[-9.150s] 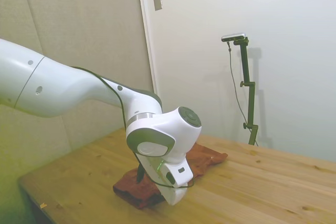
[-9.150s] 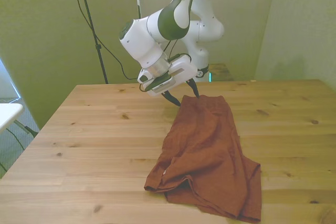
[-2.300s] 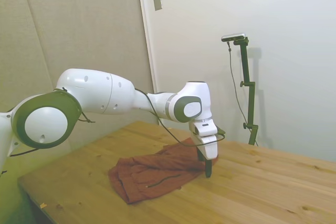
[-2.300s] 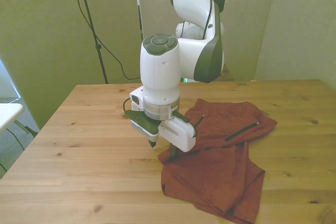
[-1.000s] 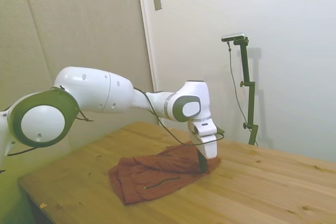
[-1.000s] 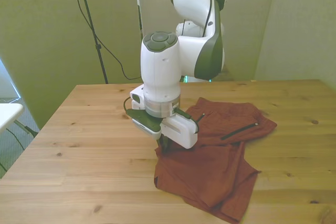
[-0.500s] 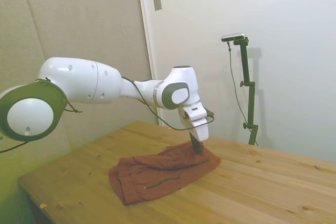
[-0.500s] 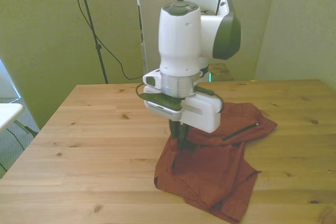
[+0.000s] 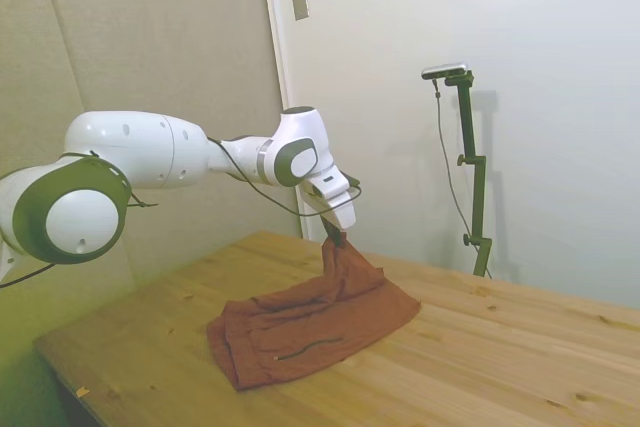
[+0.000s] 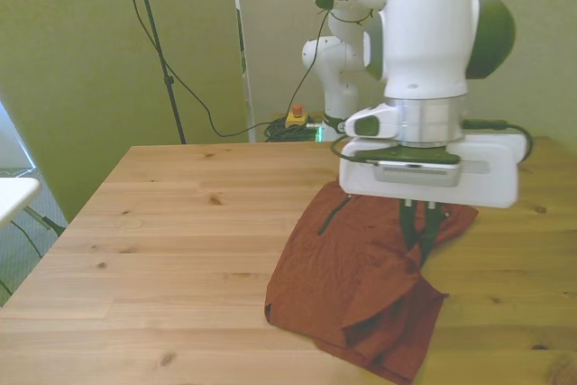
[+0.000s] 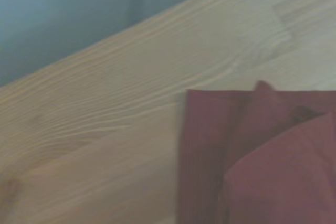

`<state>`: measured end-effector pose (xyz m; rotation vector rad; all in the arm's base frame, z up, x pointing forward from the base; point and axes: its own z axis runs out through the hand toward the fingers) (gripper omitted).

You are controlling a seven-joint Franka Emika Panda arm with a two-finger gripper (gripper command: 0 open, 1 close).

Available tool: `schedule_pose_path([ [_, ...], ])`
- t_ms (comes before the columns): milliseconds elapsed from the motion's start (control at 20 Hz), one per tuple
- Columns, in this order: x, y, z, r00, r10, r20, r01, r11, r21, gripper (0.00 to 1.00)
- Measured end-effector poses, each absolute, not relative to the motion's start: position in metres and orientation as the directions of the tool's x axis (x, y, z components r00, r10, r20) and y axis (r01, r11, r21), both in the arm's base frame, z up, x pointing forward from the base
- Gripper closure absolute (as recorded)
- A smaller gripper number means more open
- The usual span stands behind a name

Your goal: Unfold the shorts

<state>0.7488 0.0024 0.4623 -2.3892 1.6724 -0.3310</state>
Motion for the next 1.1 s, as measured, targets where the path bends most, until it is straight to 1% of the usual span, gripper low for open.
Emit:
schedule_pose_path([
  [400, 0.787, 0.083, 0.453, 0.41, -0.91, 0.05, -0.861, -0.405, -0.307, 1.0],
  [650, 0.795, 0.123, 0.449, 0.439, -0.897, 0.05, -0.848, -0.432, -0.308, 1.0],
  [1000, 0.798, 0.149, 0.438, 0.451, -0.891, 0.05, -0.844, -0.444, -0.303, 1.0],
  [1050, 0.799, 0.153, 0.434, 0.453, -0.89, 0.055, -0.842, -0.448, -0.3, 0.0],
  [1100, 0.799, 0.157, 0.43, 0.453, -0.89, 0.056, -0.843, -0.448, -0.297, 0.0],
])
